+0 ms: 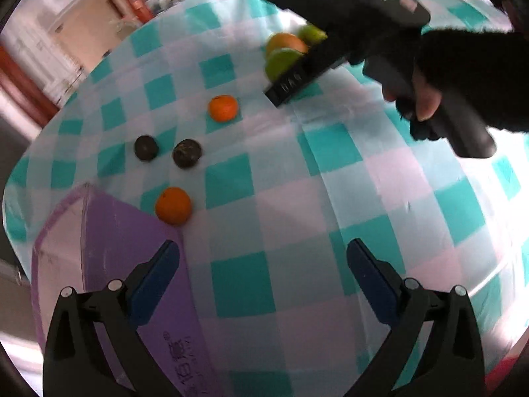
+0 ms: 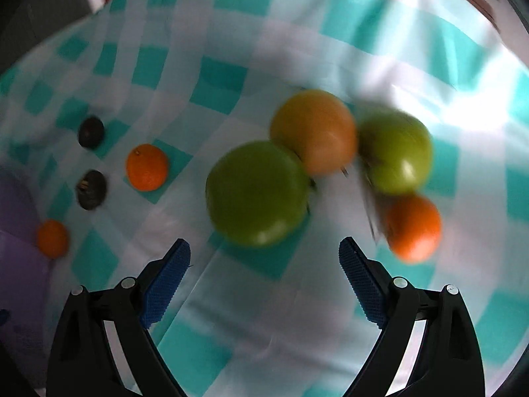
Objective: Organize fruits
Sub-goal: 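Move the right gripper to the green apple and grasp it, then lift the green apple with the right gripper and carry it toward the box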
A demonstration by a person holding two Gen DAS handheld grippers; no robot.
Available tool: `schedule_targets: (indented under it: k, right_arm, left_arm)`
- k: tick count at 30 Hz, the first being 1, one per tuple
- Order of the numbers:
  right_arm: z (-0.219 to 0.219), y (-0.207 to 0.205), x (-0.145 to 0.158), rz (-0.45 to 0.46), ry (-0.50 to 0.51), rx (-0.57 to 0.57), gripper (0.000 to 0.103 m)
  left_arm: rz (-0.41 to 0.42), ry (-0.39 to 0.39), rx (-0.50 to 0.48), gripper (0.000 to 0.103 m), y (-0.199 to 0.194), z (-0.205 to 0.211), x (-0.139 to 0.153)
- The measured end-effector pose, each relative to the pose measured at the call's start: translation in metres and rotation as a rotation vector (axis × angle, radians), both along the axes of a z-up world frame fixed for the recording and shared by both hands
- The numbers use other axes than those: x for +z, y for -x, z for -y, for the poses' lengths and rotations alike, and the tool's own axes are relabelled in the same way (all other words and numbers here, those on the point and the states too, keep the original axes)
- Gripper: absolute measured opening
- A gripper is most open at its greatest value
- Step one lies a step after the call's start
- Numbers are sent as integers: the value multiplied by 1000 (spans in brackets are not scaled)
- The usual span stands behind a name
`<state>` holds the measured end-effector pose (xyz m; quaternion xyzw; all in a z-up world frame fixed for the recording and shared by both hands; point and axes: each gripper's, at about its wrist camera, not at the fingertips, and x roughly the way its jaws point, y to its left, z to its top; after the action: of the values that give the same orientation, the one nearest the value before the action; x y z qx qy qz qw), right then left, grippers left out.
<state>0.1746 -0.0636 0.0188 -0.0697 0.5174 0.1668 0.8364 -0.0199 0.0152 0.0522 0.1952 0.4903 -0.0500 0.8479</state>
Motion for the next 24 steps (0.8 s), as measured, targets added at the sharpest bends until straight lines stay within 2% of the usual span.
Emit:
schedule_targets:
  k: [4, 5, 8, 9, 10, 13, 15, 18, 22, 24]
  right_arm:
    - [-3, -20, -7, 31, -7, 20, 86]
    - [-2, -23, -9, 38, -15, 19, 79]
    - [1, -22, -14, 63, -52, 14, 74]
    - [2, -19, -14, 78, -67, 17, 69]
    - [2, -13, -13, 108, -97, 43, 59]
    - [6, 2, -14, 130, -90, 24, 59]
    - [23, 18, -14, 110, -115, -41, 59]
    - [51, 50, -11, 87, -151, -122, 59]
    - [83, 95, -6, 85, -154, -207, 59]
    - [102, 120, -3, 74, -188, -251, 59]
  left_arm:
    - [30, -2, 44, 102, -11, -2, -5]
    - [40, 0, 46, 102, -14, -3, -7]
    - [59, 10, 63, 102, -24, -4, -18]
    - [59, 7, 70, 102, -26, -5, -21]
    - [61, 0, 80, 102, -30, -6, -25]
    - [51, -22, 90, 102, -39, -4, -29]
    - [42, -50, 92, 102, -50, 1, -25]
    - [43, -156, 92, 102, -75, 4, -16]
    - [7, -148, 143, 102, -127, -11, -3]
    - [-25, -107, 249, 101, -159, -31, -7]
